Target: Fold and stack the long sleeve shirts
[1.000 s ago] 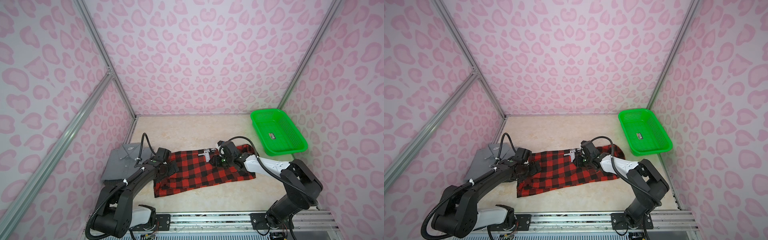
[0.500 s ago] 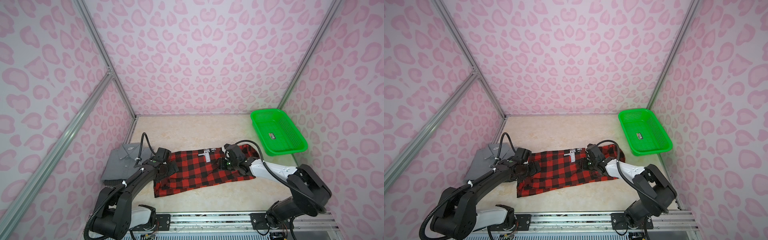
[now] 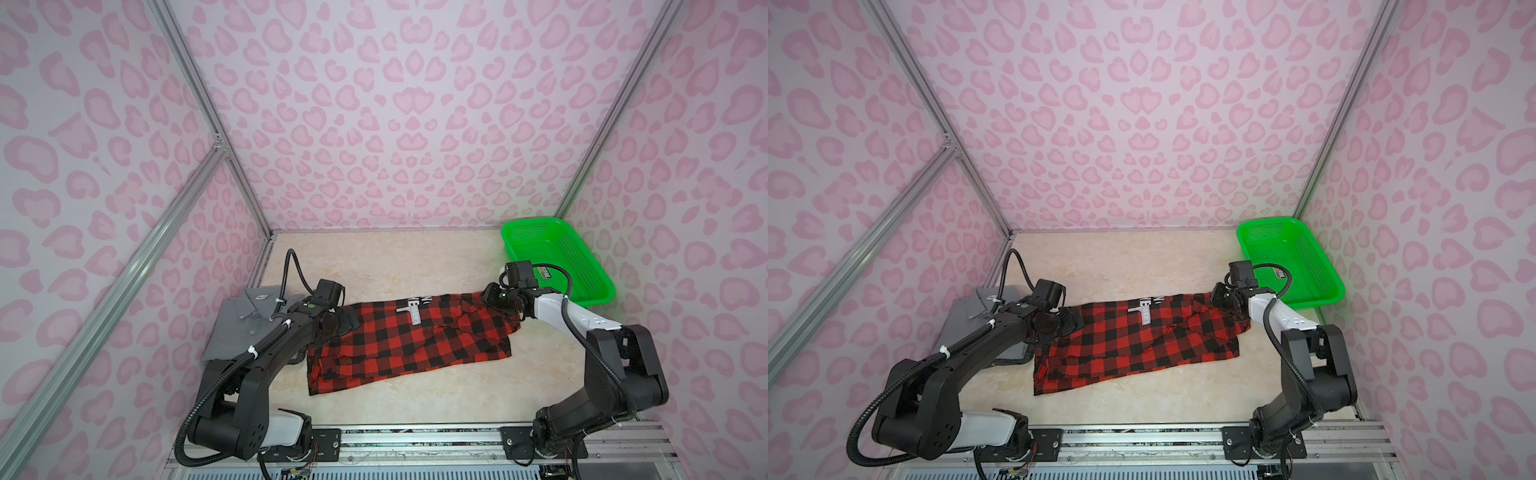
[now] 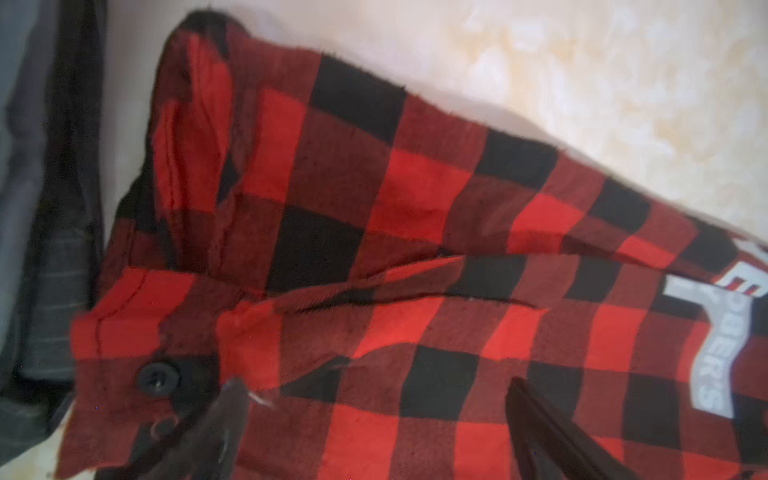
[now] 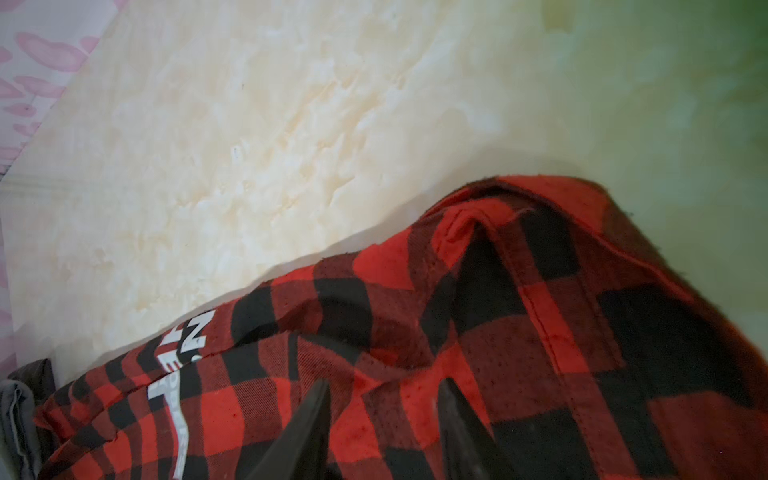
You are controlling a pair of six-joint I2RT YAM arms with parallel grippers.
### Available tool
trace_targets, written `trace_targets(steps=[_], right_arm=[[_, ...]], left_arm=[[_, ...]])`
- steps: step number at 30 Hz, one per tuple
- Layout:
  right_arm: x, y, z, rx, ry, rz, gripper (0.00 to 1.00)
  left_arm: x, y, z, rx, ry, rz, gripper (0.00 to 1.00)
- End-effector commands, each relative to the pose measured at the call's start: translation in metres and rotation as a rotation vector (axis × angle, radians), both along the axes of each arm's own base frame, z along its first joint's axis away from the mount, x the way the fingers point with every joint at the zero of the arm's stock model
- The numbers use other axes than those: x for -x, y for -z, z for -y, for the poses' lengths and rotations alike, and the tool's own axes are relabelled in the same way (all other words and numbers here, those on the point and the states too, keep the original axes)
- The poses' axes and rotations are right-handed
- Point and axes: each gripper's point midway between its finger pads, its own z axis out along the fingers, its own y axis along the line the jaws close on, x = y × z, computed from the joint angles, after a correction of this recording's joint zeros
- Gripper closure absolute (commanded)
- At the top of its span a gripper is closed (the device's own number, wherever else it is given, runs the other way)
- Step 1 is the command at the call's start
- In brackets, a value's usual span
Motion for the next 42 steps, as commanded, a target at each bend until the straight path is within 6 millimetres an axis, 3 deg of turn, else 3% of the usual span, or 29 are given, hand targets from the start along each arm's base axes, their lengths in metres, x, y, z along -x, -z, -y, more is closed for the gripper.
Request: trace_targets(steps=[1,6,13,17,22,27,31,35,37,40,42], right_arm=[[-0.014,0.009,-0.005,-0.043,0.027,0.005,0.62],[-0.023,0.034,0.015,0.008,0.125,-0.021,0.69],[-0.036,0.058,0.031,0.022,0.173,-0.063,0.79],[-0.039,0.055,0.039,0.023,0.193,-0.046,0.9],[-0.039,0.048,0.038,0.01,0.177,-0.045,0.9],[-0.034,0.008,-0.006,-0.026,0.029,0.027,0.76],[-0.009,-0.011,-0.058,-0.041,-0.124,0.048,0.64],[0.024,-0.012,-0.119,-0.071,-0.265,0.047,0.63],[0.035,-0.008,-0.137,-0.097,-0.298,0.039,0.63],[0.042,0.005,-0.146,-0.109,-0.301,0.024,0.64],[0.043,0.019,-0.141,-0.076,-0.29,-0.013,0.65]], left_arm=[[-0.016,-0.006,0.0,-0.019,-0.009,0.016,0.02],[-0.029,0.016,0.006,-0.025,-0.01,-0.057,0.02],[-0.026,0.051,0.006,-0.027,-0.041,-0.132,0.02],[-0.019,0.064,0.003,-0.041,-0.047,-0.159,0.02],[-0.014,0.066,-0.001,-0.053,-0.051,-0.165,0.02],[-0.017,0.041,0.001,-0.026,-0.053,-0.107,0.02],[-0.02,0.017,0.005,0.008,-0.046,-0.043,0.02],[-0.02,0.004,0.007,0.029,-0.038,-0.007,0.02],[-0.018,0.003,0.006,0.03,-0.037,0.001,0.02],[-0.011,0.011,0.007,0.039,-0.036,-0.015,0.02],[-0.006,0.018,0.008,0.048,-0.039,-0.036,0.02]])
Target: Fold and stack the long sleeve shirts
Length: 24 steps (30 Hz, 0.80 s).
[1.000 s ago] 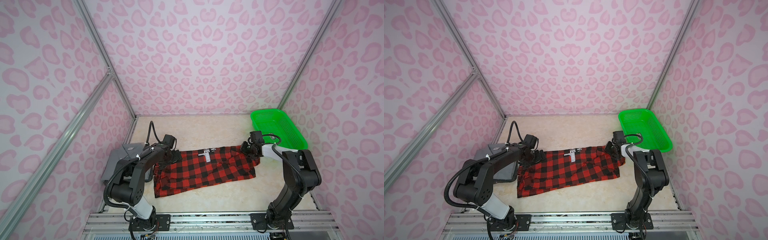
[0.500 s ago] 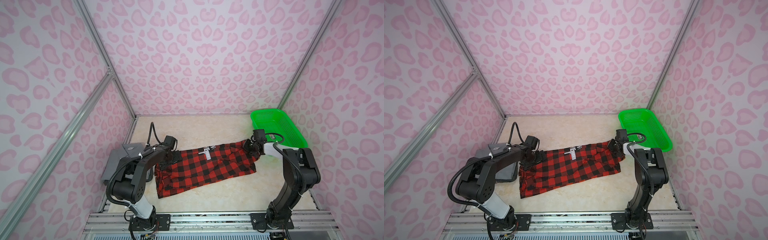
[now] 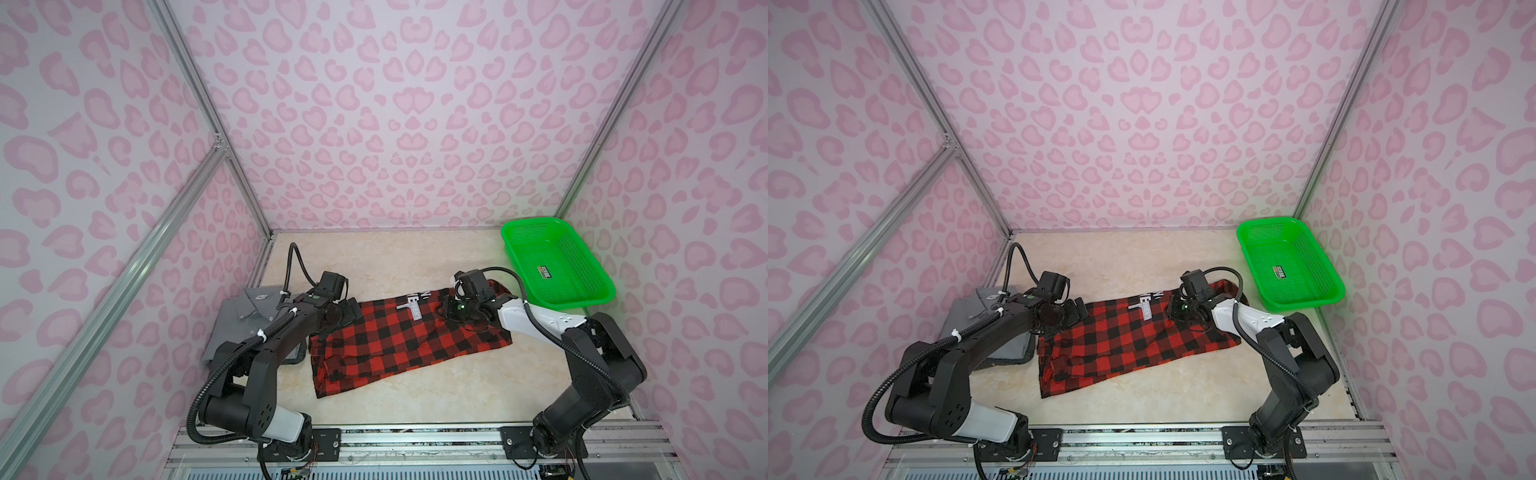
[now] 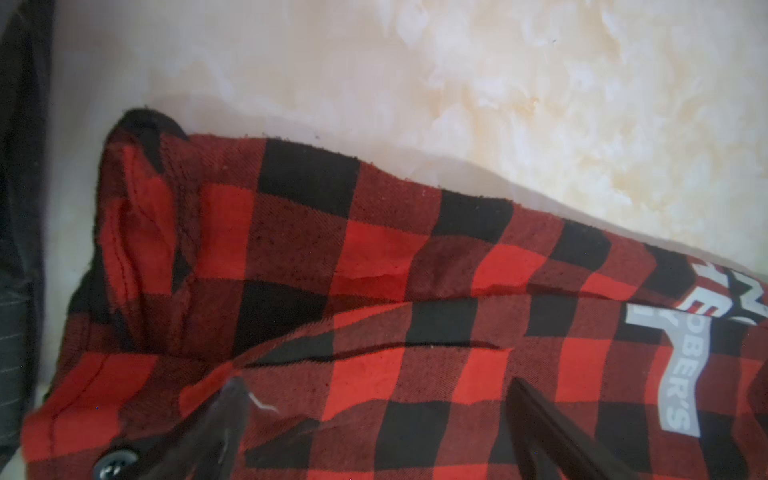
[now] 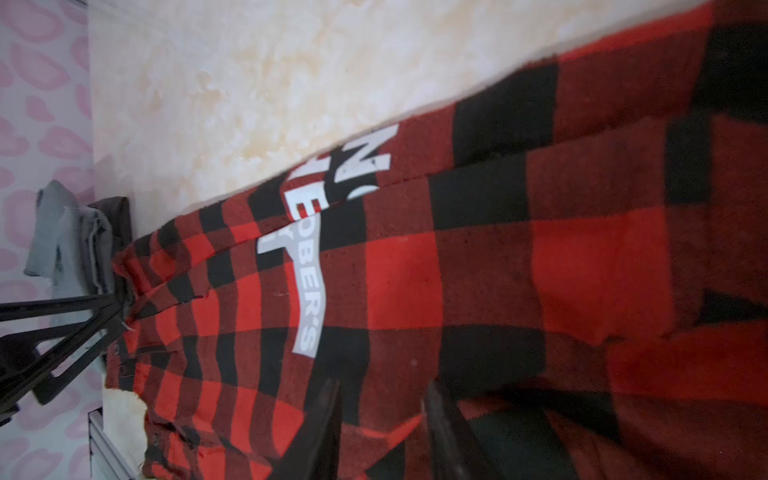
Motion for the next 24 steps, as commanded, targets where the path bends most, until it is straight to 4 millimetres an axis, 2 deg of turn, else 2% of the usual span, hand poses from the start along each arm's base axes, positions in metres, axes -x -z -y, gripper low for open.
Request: trace_targets(steps=[1,7,13,18,21,22,24], right_arm=[[-0.002,0.017,0.003,0.026,0.029,-0.021,0.65],[-0.018,0.059,0.018,0.093,0.054,-0.103,0.65],[-0.053,0.07,0.021,0.169,0.044,-0.106,0.65],[-0.086,0.065,-0.003,0.156,-0.023,-0.074,0.66],[-0.103,0.067,-0.017,0.156,-0.079,-0.066,0.66],[-0.114,0.06,-0.027,0.143,-0.102,-0.047,0.66],[-0.12,0.058,-0.041,0.129,-0.161,-0.04,0.66]], left_arm=[[0.009,0.009,0.002,0.021,-0.009,-0.024,0.02],[0.029,0.026,0.007,0.057,-0.026,-0.063,0.02],[0.056,0.035,0.022,0.073,-0.029,-0.075,0.02],[0.082,0.042,0.042,0.092,-0.032,-0.077,0.02],[0.099,0.046,0.061,0.097,-0.015,-0.071,0.02],[0.104,0.046,0.069,0.1,-0.003,-0.066,0.02],[0.114,0.045,0.087,0.116,0.02,-0.053,0.02]])
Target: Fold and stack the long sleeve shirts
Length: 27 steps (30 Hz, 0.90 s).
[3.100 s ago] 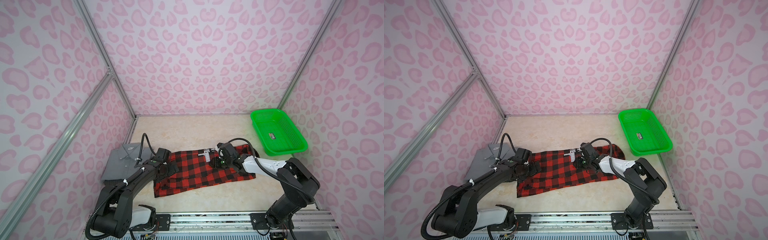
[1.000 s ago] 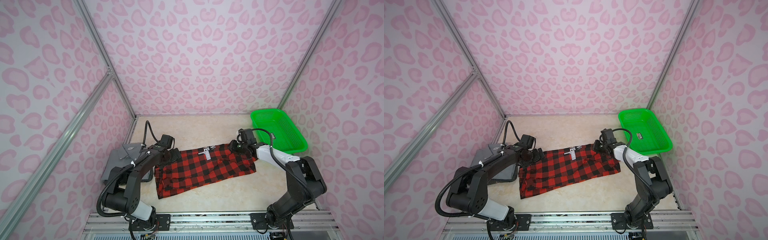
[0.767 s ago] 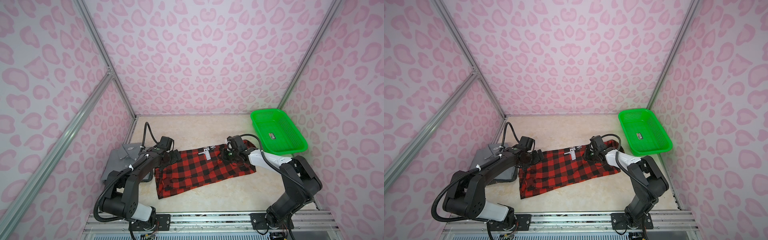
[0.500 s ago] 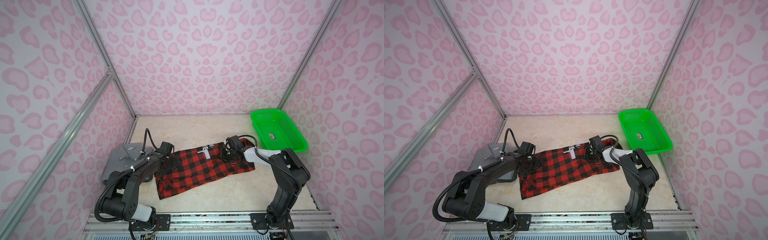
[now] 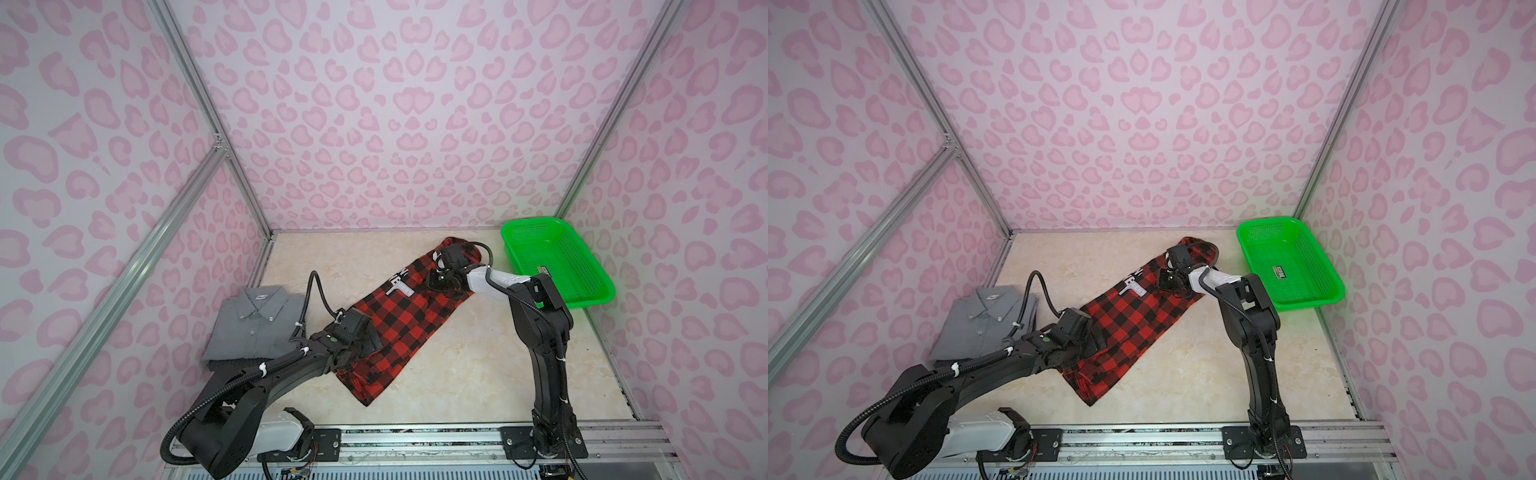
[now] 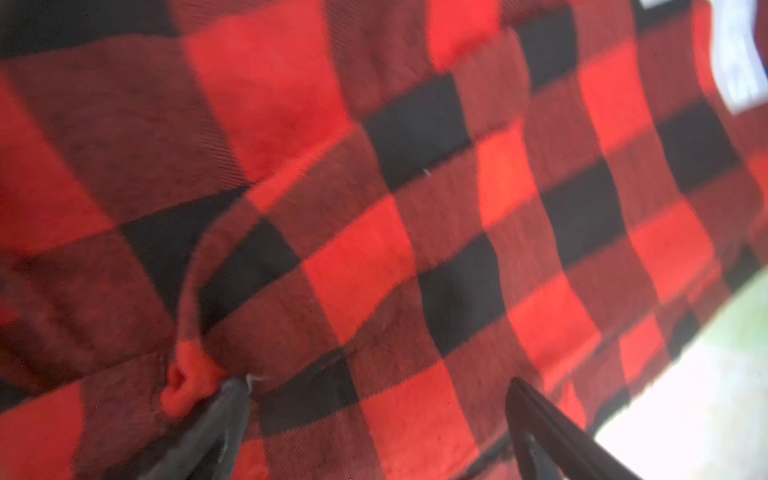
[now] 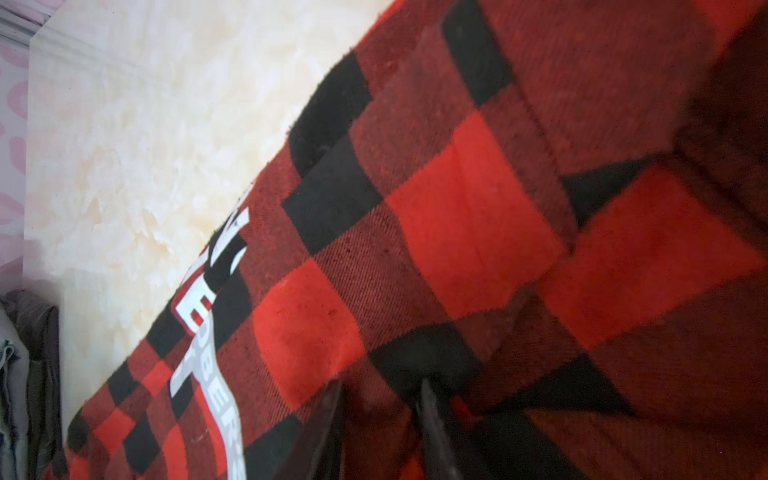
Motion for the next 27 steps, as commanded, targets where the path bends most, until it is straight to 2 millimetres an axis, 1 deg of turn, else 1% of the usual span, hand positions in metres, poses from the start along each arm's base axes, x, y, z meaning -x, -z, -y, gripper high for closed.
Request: trace_targets(steps=[1,2,4,6,9,10,13,14,17,20,22,23,24,26,27], right_arm=[[0.023,0.019,-0.008,0.071,-0.118,-0.114,0.66],[0.023,0.025,-0.014,0.093,-0.151,-0.121,0.66],[0.023,0.022,-0.022,0.125,-0.193,-0.109,0.66],[0.024,0.017,-0.027,0.117,-0.214,-0.1,0.66],[0.028,0.002,-0.033,0.08,-0.244,-0.078,0.65],[0.031,-0.007,-0.034,0.074,-0.26,-0.061,0.64],[0.038,-0.03,-0.036,0.079,-0.28,-0.025,0.62],[0.039,-0.038,-0.035,0.081,-0.28,-0.009,0.62],[0.045,-0.062,-0.028,0.106,-0.257,0.034,0.61],[0.059,-0.083,-0.021,0.09,-0.233,0.061,0.6],[0.072,-0.091,-0.014,0.047,-0.195,0.059,0.6],[0.082,-0.088,-0.011,0.026,-0.181,0.042,0.6],[0.092,-0.089,-0.012,-0.011,-0.177,0.035,0.6],[0.114,-0.09,-0.02,-0.069,-0.206,0.027,0.6],[0.129,-0.088,-0.026,-0.1,-0.226,0.018,0.6]], left_arm=[[0.039,0.015,0.017,0.036,-0.044,-0.125,0.02],[0.043,0.014,0.026,0.049,-0.035,-0.115,0.02],[0.049,0.009,0.041,0.066,-0.023,-0.095,0.02],[0.053,0.001,0.056,0.096,-0.01,-0.07,0.02],[0.059,-0.019,0.075,0.135,0.027,-0.016,0.02],[0.062,-0.027,0.08,0.139,0.045,0.002,0.02],[0.069,-0.048,0.089,0.153,0.082,0.036,0.02],[0.071,-0.053,0.088,0.161,0.083,0.042,0.02],[0.076,-0.065,0.074,0.183,0.057,0.053,0.02],[0.078,-0.079,0.052,0.172,0.026,0.083,0.02],[0.076,-0.086,0.032,0.132,0.002,0.123,0.02],[0.075,-0.088,0.024,0.116,-0.008,0.142,0.02],[0.074,-0.088,0.016,0.099,-0.009,0.156,0.02],[0.07,-0.087,0.006,0.082,-0.004,0.171,0.02],[0.067,-0.086,0.001,0.065,0.005,0.178,0.01]])
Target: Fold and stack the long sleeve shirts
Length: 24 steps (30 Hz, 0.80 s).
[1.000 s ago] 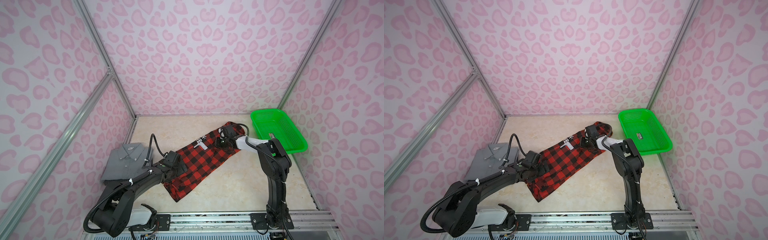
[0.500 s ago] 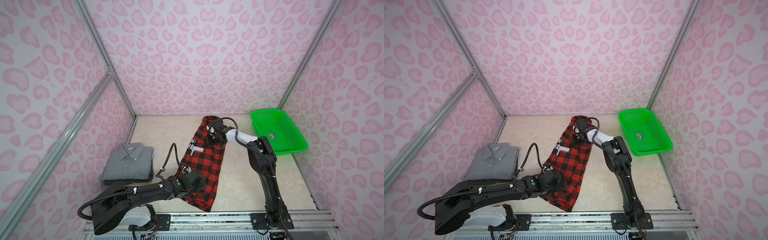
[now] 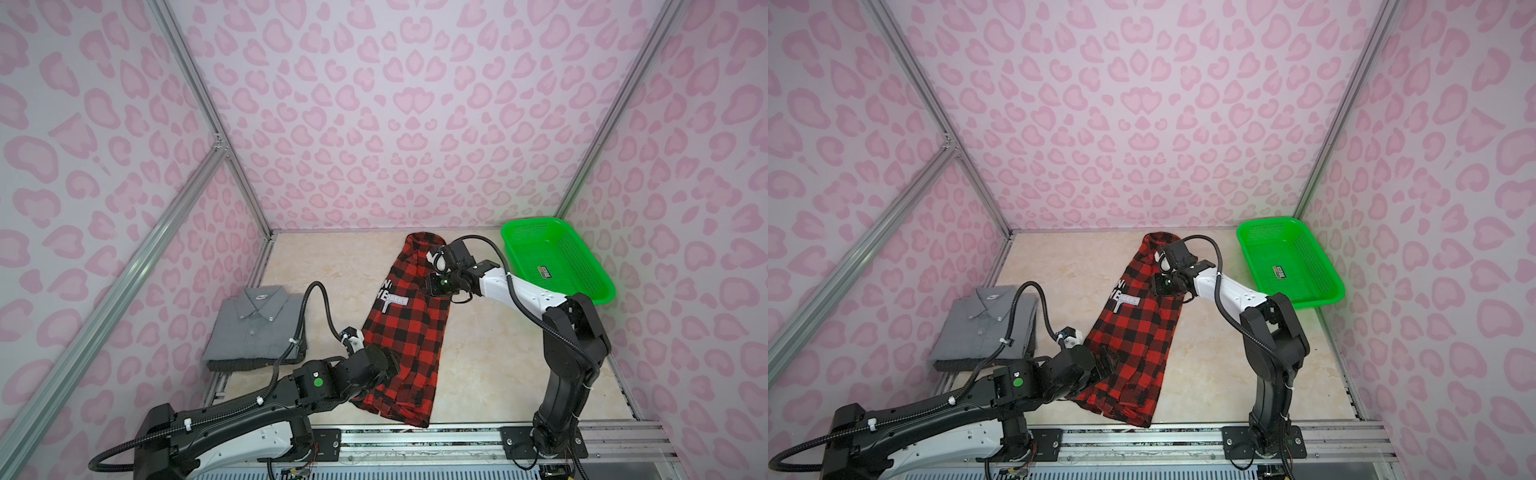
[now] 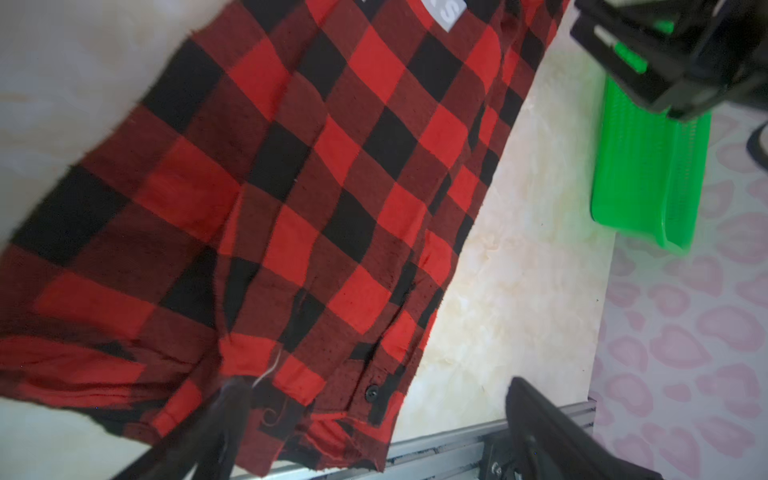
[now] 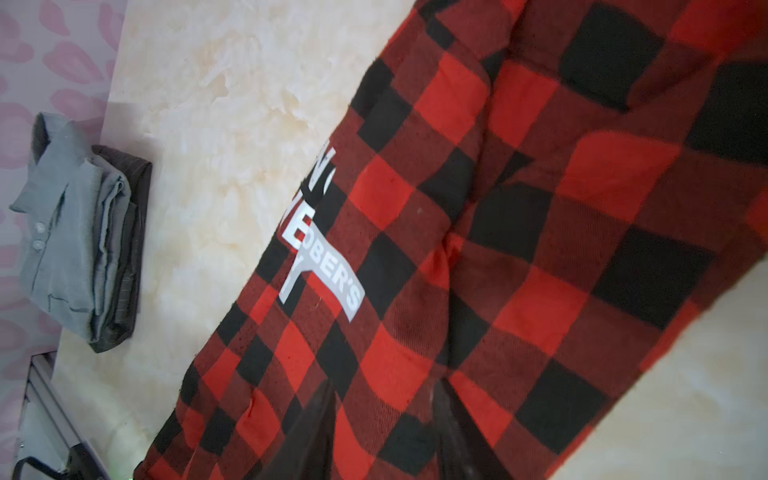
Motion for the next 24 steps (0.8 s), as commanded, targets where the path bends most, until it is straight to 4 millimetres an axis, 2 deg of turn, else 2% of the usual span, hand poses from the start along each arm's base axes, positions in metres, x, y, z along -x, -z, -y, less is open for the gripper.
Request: trace_targets(steps=[1,5,7,14,16,19,24], right_arm=[[0.033,-0.008,-0.029,-0.15,-0.06,-0.012,0.59],[0.092,0.009,-0.056,-0.168,-0.152,-0.055,0.59],[0.118,0.022,-0.066,-0.172,-0.179,-0.084,0.59],[0.176,0.071,-0.071,-0.122,-0.201,-0.192,0.6],[0.184,0.085,-0.062,-0.087,-0.195,-0.223,0.61],[0.192,0.099,-0.035,-0.012,-0.178,-0.253,0.61],[0.201,0.1,0.02,0.074,-0.145,-0.302,0.61]], left_arm=[[-0.006,0.013,-0.034,-0.147,-0.009,0.025,0.02],[-0.015,0.032,-0.051,-0.198,-0.001,-0.01,0.02],[-0.019,0.04,-0.051,-0.194,0.02,-0.021,0.02],[-0.015,0.069,-0.053,-0.221,0.031,-0.084,0.0],[-0.013,0.071,-0.053,-0.212,0.026,-0.091,0.0],[-0.01,0.071,-0.057,-0.194,0.003,-0.092,0.0],[-0.001,0.077,-0.062,-0.153,-0.024,-0.117,0.0]])
